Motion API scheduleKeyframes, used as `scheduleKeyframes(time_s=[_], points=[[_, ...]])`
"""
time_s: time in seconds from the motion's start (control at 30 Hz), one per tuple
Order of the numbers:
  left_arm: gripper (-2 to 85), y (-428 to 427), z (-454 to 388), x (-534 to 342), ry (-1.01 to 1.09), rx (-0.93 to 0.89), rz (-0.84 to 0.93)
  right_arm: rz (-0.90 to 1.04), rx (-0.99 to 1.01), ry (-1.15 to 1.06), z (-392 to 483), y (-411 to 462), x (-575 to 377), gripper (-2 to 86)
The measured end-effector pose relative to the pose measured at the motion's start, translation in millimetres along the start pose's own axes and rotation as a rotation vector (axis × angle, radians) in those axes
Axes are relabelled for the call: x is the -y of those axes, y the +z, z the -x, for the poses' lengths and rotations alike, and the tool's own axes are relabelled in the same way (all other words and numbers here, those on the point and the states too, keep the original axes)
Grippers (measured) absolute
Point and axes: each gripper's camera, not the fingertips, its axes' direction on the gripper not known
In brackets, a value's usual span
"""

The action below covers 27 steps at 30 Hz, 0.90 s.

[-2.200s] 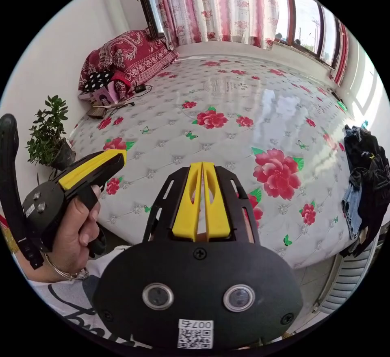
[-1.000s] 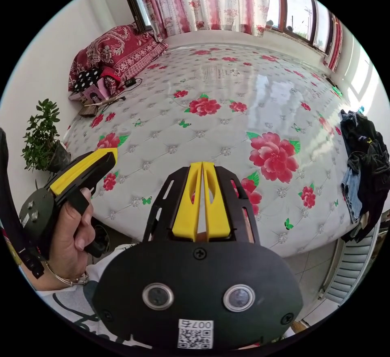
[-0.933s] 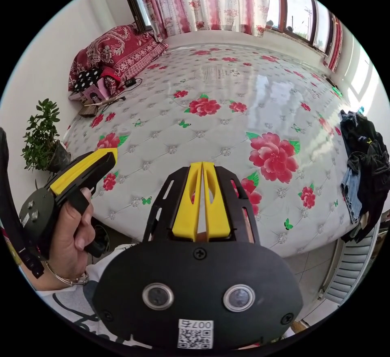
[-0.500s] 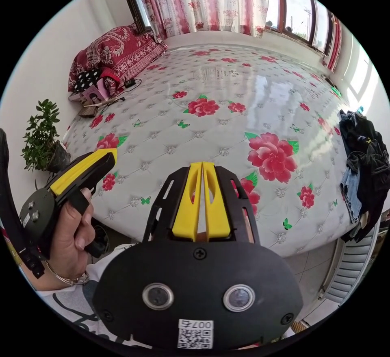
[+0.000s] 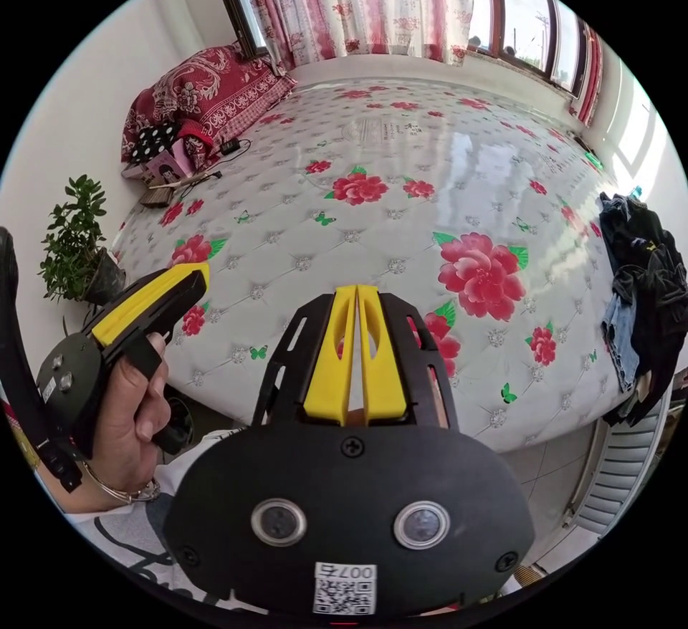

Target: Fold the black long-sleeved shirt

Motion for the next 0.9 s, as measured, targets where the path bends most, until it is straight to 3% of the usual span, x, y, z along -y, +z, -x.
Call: scheduleKeyframes(time_s=[0.9], points=[[-1.0, -1.2, 3.0, -4.7, -0.016, -0.008, 0.011, -0.008, -0.064, -0.003, 21.3, 4.3, 3.2, -0.4]])
